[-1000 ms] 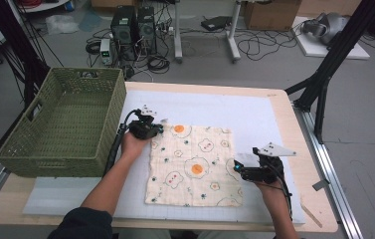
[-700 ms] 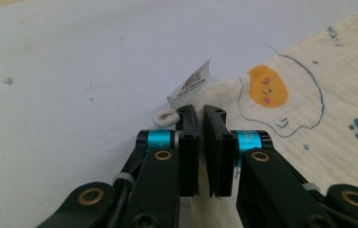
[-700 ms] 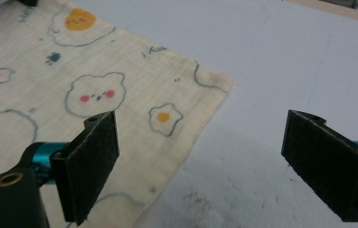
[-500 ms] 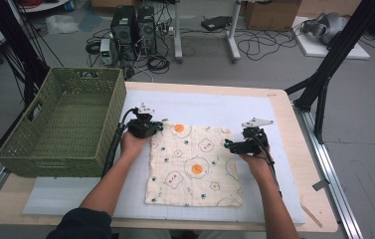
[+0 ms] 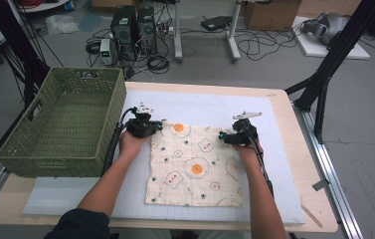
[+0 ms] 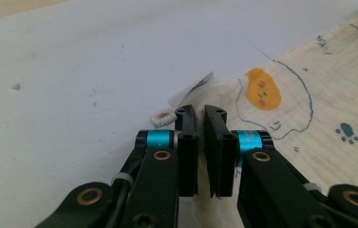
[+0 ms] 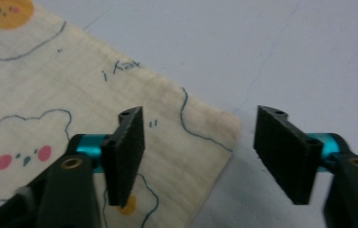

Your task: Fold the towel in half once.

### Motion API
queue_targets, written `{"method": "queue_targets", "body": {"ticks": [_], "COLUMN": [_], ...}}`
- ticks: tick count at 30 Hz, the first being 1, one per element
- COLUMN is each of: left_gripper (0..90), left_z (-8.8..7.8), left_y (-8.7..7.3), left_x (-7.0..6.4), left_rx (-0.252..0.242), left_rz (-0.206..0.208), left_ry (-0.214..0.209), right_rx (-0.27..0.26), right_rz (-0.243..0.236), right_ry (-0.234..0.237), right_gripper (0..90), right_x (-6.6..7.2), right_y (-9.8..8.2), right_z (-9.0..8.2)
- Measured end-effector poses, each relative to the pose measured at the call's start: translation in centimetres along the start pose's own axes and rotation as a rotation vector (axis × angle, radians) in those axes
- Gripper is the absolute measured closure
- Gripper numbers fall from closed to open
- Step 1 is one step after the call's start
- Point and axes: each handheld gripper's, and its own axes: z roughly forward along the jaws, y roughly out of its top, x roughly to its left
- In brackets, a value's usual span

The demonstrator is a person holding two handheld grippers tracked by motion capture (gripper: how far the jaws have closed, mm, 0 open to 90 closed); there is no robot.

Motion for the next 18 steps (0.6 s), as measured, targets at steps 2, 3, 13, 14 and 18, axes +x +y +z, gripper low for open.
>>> {"method": "queue_targets", "body": {"ticks": [2, 3, 13, 14, 18], "left_gripper": [83.7, 83.7, 85.1, 85.2, 85.3], "left_z": [0.0, 0.0, -0.5, -0.7, -1.7], "left_y": [0.0, -0.1, 0.6, 0.8, 1.4], "left_x": [0.0, 0.1, 0.6, 0.7, 1.2], "left_rx": [0.004, 0.005, -0.041, -0.072, -0.166], "left_rz": [-0.001, 0.000, -0.009, -0.024, -0.078], "left_ry": [0.001, -0.001, 0.065, 0.075, 0.076], "right_rx": [0.013, 0.007, 0.012, -0.001, -0.093], "right_rz": [0.002, 0.010, -0.108, -0.109, -0.059], "right_ry": [0.014, 0.030, 0.035, 0.004, -0.007], "right_gripper": [43.2, 47.6, 86.8, 86.9, 87.0], "right_x": [0.0, -0.1, 0.5, 0.4, 0.0], "right_y": [-0.1, -0.1, 0.5, 0.6, 1.5], "right_z": [0.3, 0.3, 0.2, 0.1, -0.6]}}
